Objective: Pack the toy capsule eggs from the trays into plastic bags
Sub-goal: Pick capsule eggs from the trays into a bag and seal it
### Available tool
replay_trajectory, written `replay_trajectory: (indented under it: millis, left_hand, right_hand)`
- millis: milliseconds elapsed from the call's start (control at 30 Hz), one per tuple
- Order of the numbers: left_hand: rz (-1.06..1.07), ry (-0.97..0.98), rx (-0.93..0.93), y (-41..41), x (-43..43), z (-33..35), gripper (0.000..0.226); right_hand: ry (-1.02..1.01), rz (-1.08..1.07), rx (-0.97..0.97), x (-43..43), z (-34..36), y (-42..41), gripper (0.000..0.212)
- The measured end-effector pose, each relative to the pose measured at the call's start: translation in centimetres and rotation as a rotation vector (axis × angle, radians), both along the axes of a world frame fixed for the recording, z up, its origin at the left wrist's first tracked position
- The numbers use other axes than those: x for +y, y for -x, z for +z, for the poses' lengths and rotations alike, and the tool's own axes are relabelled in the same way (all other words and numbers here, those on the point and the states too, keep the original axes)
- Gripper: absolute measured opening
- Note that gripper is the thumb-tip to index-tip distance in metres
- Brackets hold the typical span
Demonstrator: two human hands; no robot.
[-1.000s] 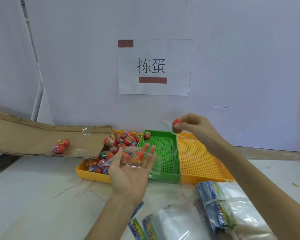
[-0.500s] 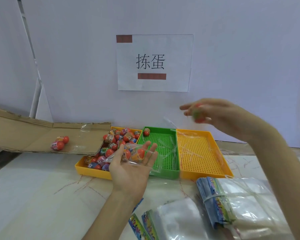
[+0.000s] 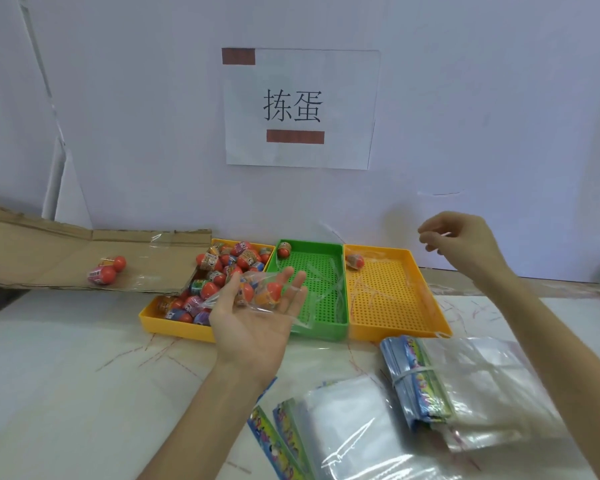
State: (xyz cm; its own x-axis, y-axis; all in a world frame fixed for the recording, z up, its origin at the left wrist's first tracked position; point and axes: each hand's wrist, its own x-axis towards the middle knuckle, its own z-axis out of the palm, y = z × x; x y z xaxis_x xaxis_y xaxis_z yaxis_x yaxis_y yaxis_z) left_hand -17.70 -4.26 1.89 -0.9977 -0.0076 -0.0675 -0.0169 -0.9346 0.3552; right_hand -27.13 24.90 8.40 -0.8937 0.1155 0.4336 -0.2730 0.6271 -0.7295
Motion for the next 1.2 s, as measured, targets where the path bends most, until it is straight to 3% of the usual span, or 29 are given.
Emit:
replay_trajectory:
  millis: [133,233,333,433,633,700,767,867,967,1033,1200]
  left_hand:
    - [-0.003,-0.003,-0.004,0.2,0.0,-0.2,0.059]
    - [-0.005,0.001,-0.005,0.2,0.1,-0.2,0.06]
    - [-0.001,0.017,-0.009,0.1,0.0,-0.2,0.059]
    - [0.009,0.025,-0.015,0.0,-0.1,-0.1,0.055]
    - [0.004,0.018,-0.021,0.2,-0.2,-0.2,0.062]
    - [0.006,0.008,-0.03,0.3,-0.3,-0.1,0.059]
    - [-0.004,-0.007,-0.035,0.3,-0.3,0.0,0.051]
    - [-0.029,-0.061,-0.038,0.2,-0.3,-0.2,0.044]
    - [-0.038,-0.071,-0.047,0.1,-0.3,-0.3,0.047]
    - [-0.042,-0.043,-0.039,0.0,-0.2,-0.3,0.051]
    - [-0.092,0.052,0.029,-0.3,0.2,-0.3,0.04]
  right_hand:
    - [0.076,-0.061,-0.126,0.8,-2.2,1.4,0.016]
    - [-0.106,-0.014,-0.181,-0.4,-3.8,3.0,0.01]
    - [-0.341,0.125,-0.223,-2.7,-5.1,4.5,0.03]
    - [-0.427,0.166,-0.242,-4.6,-5.9,6.0,0.043]
    - [-0.515,0.074,-0.245,-5.6,-6.9,7.3,0.022]
    - [-0.438,0.023,-0.157,-5.8,-6.1,6.3,0.021]
    - [-0.207,0.061,-0.073,-6.3,-4.8,4.4,0.014]
    - [0.096,0.319,-0.031,-7.5,-2.9,-0.4,0.004]
    - [0.292,0.549,0.016,-9.0,-2.5,-5.7,0.011]
    - [0.337,0.576,0.091,-10.1,-2.9,-8.4,0.015]
    - [0.151,0.492,0.224,-11.9,-4.7,-10.4,0.018]
